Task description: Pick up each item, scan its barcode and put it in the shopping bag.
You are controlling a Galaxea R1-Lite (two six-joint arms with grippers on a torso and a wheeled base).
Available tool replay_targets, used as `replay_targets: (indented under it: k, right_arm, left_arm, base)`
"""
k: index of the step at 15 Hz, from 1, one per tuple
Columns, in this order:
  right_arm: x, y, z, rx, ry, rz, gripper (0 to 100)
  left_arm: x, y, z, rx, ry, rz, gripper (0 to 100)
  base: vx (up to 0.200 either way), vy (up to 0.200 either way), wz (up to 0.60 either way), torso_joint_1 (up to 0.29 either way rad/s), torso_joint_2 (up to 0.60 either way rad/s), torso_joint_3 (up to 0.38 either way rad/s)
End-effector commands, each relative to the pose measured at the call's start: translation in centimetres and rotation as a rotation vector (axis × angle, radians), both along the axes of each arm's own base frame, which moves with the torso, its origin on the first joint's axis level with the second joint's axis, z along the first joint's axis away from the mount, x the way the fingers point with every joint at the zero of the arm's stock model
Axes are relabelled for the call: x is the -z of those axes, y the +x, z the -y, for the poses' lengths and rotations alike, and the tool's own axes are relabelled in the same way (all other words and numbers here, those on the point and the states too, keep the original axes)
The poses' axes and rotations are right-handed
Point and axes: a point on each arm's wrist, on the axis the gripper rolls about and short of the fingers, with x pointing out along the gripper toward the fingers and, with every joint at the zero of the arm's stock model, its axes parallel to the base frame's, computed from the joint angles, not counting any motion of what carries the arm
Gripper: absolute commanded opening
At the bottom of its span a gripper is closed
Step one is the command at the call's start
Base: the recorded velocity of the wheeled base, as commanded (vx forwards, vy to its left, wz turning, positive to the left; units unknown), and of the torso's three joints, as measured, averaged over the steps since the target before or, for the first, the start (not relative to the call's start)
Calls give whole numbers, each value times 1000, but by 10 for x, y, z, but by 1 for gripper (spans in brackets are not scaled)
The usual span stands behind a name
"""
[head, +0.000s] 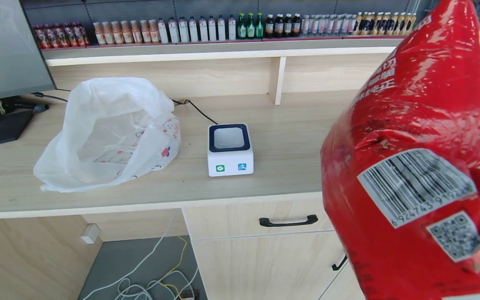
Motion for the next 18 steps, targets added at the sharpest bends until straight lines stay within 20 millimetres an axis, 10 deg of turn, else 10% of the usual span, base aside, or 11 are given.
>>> replay_targets:
  k: [1, 18]
  right_arm:
    - [-1, 0, 0, -3, 4, 2, 0]
    - [1, -2, 2, 4, -7, 10, 0]
  left_arm:
    - [0, 0, 0, -1, 0, 0, 100]
    - [0, 0, 0, 1, 0, 0, 100]
  base:
    - [0, 0, 0, 0, 0, 0]
    - [0, 0, 0, 0, 0, 0]
